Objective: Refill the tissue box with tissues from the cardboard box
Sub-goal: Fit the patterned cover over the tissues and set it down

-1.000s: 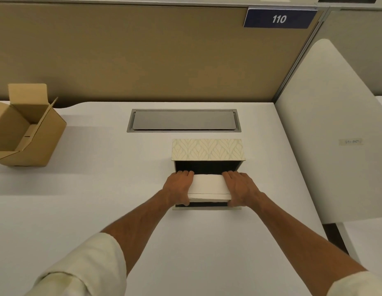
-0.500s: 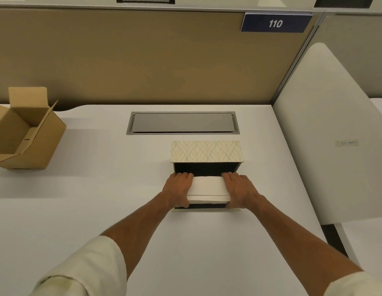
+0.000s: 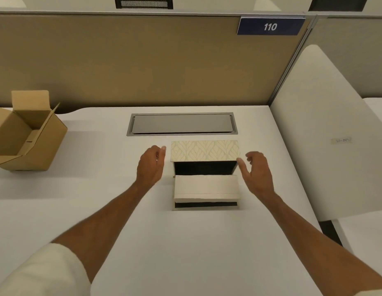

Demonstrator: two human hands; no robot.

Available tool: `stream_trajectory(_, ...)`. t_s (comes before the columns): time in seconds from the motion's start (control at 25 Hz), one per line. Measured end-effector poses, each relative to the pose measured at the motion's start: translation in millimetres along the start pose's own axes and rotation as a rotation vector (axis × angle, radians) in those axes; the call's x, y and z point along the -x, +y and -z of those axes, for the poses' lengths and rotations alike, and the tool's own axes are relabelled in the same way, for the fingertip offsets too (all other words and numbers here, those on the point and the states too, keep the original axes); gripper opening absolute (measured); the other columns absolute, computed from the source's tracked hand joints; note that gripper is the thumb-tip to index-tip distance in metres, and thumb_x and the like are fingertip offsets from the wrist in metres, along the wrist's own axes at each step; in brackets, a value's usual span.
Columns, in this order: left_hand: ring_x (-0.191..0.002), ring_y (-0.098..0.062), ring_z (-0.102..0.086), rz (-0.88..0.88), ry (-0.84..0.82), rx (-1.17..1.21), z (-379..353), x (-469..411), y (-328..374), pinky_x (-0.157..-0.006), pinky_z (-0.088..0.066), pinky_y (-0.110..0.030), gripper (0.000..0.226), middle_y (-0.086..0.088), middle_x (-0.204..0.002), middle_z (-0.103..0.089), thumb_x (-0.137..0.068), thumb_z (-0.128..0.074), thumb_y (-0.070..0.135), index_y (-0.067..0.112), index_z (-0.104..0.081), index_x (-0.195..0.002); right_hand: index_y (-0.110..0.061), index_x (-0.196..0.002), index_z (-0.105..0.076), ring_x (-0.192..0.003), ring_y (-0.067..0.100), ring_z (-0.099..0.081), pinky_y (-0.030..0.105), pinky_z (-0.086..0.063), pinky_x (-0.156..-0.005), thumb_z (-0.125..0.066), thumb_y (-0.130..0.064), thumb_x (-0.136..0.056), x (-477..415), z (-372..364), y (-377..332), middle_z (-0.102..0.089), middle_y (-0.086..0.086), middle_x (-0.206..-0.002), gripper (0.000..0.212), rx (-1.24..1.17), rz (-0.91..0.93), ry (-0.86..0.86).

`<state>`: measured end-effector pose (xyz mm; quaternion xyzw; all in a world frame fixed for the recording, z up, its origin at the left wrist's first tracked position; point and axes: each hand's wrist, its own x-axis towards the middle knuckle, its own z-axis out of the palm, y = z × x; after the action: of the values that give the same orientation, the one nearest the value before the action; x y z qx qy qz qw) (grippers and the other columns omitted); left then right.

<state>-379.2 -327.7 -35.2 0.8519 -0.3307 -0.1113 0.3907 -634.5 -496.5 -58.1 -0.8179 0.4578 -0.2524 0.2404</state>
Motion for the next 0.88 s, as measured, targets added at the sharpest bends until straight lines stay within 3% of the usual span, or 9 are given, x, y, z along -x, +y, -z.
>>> stream_trajectory(0.04, -0.079, -0.020, -0.054, 0.151, -0.044, 0.083, 0.4, -10.7, 6.3, -0.067, -0.042, -0.027, 0.039, -0.010, -0.085, -0.059, -0.100, -0.039, 0.036, 0.002, -0.056, -0.088, -0.009, -0.122, -0.052, -0.105, 0.026, -0.059, 0.031, -0.048, -0.083, -0.054, -0.047, -0.091, -10.0, 0.0, -6.4, -0.060, 0.011, -0.117, 0.049, -0.068, -0.113, -0.024)
stream_trajectory(0.12, -0.101, -0.026, -0.059, 0.439, -0.202, 0.292, -1.1, -27.0, 18.0, -0.090, -0.049, -0.035, 0.047, -0.012, -0.107, -0.061, -0.100, -0.037, 0.039, -0.002, -0.058, -0.112, -0.007, -0.135, -0.046, -0.120, 0.030, -0.055, 0.037, -0.045, -0.096, -0.048, -0.049, -0.094, -28.6, -0.9, -19.9, -0.055, 0.014, -0.134, 0.059, -0.195, -0.318, -0.198)
stream_trajectory(0.2, -0.114, -0.028, -0.059, 0.553, -0.301, 0.382, -5.0, -32.5, 25.5, -0.103, -0.045, -0.040, 0.049, -0.014, -0.121, -0.062, -0.100, -0.039, 0.038, -0.002, -0.057, -0.122, -0.003, -0.133, -0.047, -0.121, 0.033, -0.054, 0.040, -0.045, -0.099, -0.042, -0.047, -0.098, -38.9, -4.3, -28.9, -0.055, 0.017, -0.136, 0.056, -0.236, -0.421, -0.302)
stream_trajectory(0.28, -0.114, -0.032, -0.060, 0.561, -0.274, 0.373, -10.6, -31.0, 29.9, -0.103, -0.045, -0.041, 0.045, -0.018, -0.123, -0.063, -0.100, -0.042, 0.034, -0.004, -0.058, -0.117, 0.002, -0.118, -0.056, -0.100, 0.031, -0.060, 0.039, -0.049, -0.086, -0.042, -0.037, -0.100, -43.4, -7.0, -32.3, -0.062, 0.019, -0.115, 0.045, -0.235, -0.448, -0.245)
stream_trajectory(0.44, -0.101, -0.031, -0.064, 0.602, -0.190, 0.405, -12.9, -22.4, 32.1, -0.090, -0.051, -0.039, 0.033, -0.018, -0.111, -0.065, -0.100, -0.041, 0.030, 0.001, -0.057, -0.097, -0.003, -0.086, -0.060, -0.062, 0.011, -0.048, 0.030, -0.041, -0.066, -0.055, -0.026, -0.096, -43.2, -4.1, -28.8, -0.054, 0.002, -0.075, 0.025, -0.252, -0.542, -0.160)
stream_trajectory(0.56, -0.090, -0.025, -0.061, 0.664, -0.198, 0.424, -13.3, -14.5, 28.9, -0.079, -0.045, -0.033, 0.034, -0.013, -0.102, -0.064, -0.101, -0.037, 0.029, 0.001, -0.055, -0.094, -0.014, -0.056, -0.040, -0.052, 0.011, -0.039, 0.027, -0.038, -0.058, -0.062, -0.023, -0.091, -34.7, -1.2, -27.7, -0.039, -0.002, -0.056, 0.043, -0.292, -0.586, -0.171)
stream_trajectory(0.72, -0.098, -0.024, -0.051, 0.765, -0.226, 0.491, -15.3, -1.3, 24.5, -0.083, -0.037, -0.035, 0.038, -0.013, -0.107, -0.058, -0.102, -0.034, 0.032, -0.002, -0.052, -0.097, -0.012, -0.072, -0.041, -0.068, 0.015, -0.045, 0.031, -0.040, -0.069, -0.064, -0.029, -0.090, -19.3, 0.2, -27.5, -0.044, 0.000, -0.070, 0.034, -0.403, -0.674, -0.176)
stream_trajectory(0.88, -0.133, -0.031, -0.037, 0.900, -0.301, 0.582, -16.3, 10.3, 24.2, -0.110, -0.029, -0.042, 0.056, -0.015, -0.142, -0.044, -0.100, -0.033, 0.044, 0.003, -0.044, -0.136, -0.011, -0.068, -0.040, -0.072, 0.020, -0.042, 0.050, -0.043, -0.097, -0.060, -0.039, -0.091, -5.6, -1.3, -26.5, -0.040, 0.004, -0.069, 0.042, -0.518, -0.769, -0.214)
